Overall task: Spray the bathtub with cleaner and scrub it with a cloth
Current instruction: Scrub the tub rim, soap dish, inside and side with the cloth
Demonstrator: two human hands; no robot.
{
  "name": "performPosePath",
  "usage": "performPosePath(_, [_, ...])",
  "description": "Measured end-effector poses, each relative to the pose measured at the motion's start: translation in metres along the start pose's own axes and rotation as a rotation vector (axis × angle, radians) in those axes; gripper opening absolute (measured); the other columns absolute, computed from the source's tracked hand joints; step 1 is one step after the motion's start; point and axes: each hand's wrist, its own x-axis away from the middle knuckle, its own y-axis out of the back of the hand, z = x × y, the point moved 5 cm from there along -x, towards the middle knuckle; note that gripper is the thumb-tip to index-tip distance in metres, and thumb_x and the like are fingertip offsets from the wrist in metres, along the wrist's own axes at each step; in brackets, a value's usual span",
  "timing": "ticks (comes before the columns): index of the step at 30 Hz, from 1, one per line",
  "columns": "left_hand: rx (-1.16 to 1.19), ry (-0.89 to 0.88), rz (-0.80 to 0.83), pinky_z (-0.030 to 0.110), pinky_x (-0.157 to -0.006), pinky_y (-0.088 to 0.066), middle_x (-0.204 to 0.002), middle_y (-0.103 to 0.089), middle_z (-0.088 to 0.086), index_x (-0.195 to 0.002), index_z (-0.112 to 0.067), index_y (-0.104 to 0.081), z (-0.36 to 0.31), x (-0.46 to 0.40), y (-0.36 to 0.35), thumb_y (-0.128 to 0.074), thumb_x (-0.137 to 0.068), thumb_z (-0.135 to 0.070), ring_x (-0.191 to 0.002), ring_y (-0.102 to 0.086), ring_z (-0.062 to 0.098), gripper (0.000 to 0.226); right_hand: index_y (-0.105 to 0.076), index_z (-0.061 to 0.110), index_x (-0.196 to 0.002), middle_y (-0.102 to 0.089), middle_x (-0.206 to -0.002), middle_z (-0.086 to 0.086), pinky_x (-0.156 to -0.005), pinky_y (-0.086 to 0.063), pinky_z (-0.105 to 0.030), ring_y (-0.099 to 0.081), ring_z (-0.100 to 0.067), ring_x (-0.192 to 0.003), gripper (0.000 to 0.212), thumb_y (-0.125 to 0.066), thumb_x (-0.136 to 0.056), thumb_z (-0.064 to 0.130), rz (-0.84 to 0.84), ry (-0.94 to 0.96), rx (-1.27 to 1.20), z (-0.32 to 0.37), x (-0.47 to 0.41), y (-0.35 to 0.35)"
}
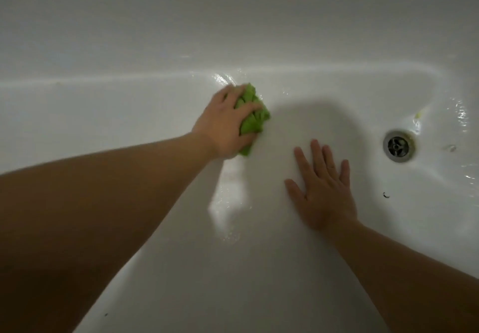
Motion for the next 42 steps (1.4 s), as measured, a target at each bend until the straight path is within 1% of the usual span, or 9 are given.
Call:
performPosePath(4, [0.103,-0.269,0.192,0.045,-0.119,-0.032,-0.148,-0.047,0.017,-0.141,-0.031,-0.059,-0.05,0.089,-0.035,-0.059,-0.08,-0.063,-0.138,-0.037,0.041,0.068,0.013,0.042,-0.161,0.021,-0.17,0.005,-0.126,0.004,-0.055,0.021,-0.018,-0.156,0.073,-0.015,-0.099,0.07,0.032,-0.007,0.013,-0.007,0.015,-0.001])
performPosePath(9, [0.094,-0.413,0.426,0.037,-0.125,-0.015,-0.161,-0.033,0.009,-0.151,-0.041,-0.043,-0.07,0.18,-0.046,-0.06,-0.086,-0.065,-0.15,-0.023,0.034,0.071,0.013,0.043,-0.161,0.021,-0.17,0.004,-0.126,0.003,-0.056,0.021,-0.019,-0.156,0.075,-0.014,-0.097,0.072,0.073,-0.068,0.007,-0.017,0.035,-0.001])
performPosePath(13, [-0.109,-0.568,0.407,0.057,-0.121,-0.029,-0.164,-0.033,0.01,-0.15,-0.038,-0.043,-0.022,0.142,-0.047,-0.056,-0.088,-0.07,-0.151,-0.029,0.038,0.071,0.013,0.044,-0.161,0.023,-0.17,0.004,-0.126,0.006,-0.056,0.021,-0.019,-0.156,0.076,-0.015,-0.096,0.073,0.066,-0.068,0.023,-0.022,0.03,0.001])
performPosePath(16, [-0.242,-0.432,0.227,0.061,-0.111,-0.035,-0.159,-0.038,0.021,-0.147,-0.033,-0.049,0.008,0.064,-0.033,-0.049,-0.088,-0.075,-0.142,-0.038,0.048,0.073,0.012,0.044,-0.161,0.022,-0.17,0.004,-0.125,0.006,-0.056,0.02,-0.02,-0.157,0.076,-0.016,-0.096,0.073,0.038,-0.058,0.009,-0.029,0.023,0.003])
performPosePath(23, [-0.025,0.223,-0.044,0.064,-0.122,-0.01,-0.17,-0.006,0.01,-0.153,-0.042,-0.035,-0.012,-0.045,-0.007,-0.055,-0.09,-0.07,-0.154,-0.002,0.044,0.072,0.012,0.043,-0.161,0.024,-0.17,0.003,-0.125,0.012,-0.053,0.021,-0.021,-0.156,0.072,-0.016,-0.099,0.068,0.007,-0.043,-0.016,-0.037,0.015,0.003])
performPosePath(29, [0.033,-0.151,0.099,0.056,-0.118,-0.031,-0.155,-0.04,0.021,-0.141,-0.033,-0.055,-0.098,0.038,-0.059,-0.058,-0.083,-0.063,-0.14,-0.034,0.05,0.065,0.015,0.045,-0.16,0.028,-0.168,0.005,-0.125,0.01,-0.056,0.025,-0.019,-0.155,0.066,-0.013,-0.103,0.064,0.066,-0.049,-0.042,-0.054,0.026,0.006])
performPosePath(34, [0.035,-0.352,0.413,0.047,-0.125,-0.006,-0.166,-0.026,0.01,-0.15,-0.043,-0.04,-0.138,0.109,-0.076,-0.049,-0.089,-0.072,-0.154,-0.017,0.037,0.068,0.017,0.046,-0.159,0.03,-0.167,0.006,-0.124,0.012,-0.057,0.027,-0.018,-0.154,0.068,-0.012,-0.101,0.068,0.101,-0.044,-0.016,-0.073,0.034,0.01])
performPosePath(37, [-0.068,-0.512,0.428,0.058,-0.123,-0.022,-0.164,-0.03,0.012,-0.15,-0.039,-0.042,-0.116,0.083,-0.071,-0.054,-0.089,-0.071,-0.151,-0.026,0.039,0.069,0.017,0.048,-0.158,0.029,-0.168,0.006,-0.124,0.012,-0.058,0.026,-0.017,-0.155,0.069,-0.01,-0.099,0.069,0.09,-0.042,0.01,-0.081,0.035,0.011])
performPosePath(42, [-0.313,-0.25,0.202,0.069,-0.114,-0.024,-0.164,-0.026,0.022,-0.153,-0.038,-0.038,-0.054,-0.017,-0.033,-0.033,-0.089,-0.081,-0.148,-0.027,0.049,0.078,0.013,0.049,-0.159,0.025,-0.169,0.007,-0.124,0.011,-0.056,0.022,-0.017,-0.156,0.07,-0.014,-0.097,0.068,0.044,-0.061,0.0,-0.091,0.029,0.013])
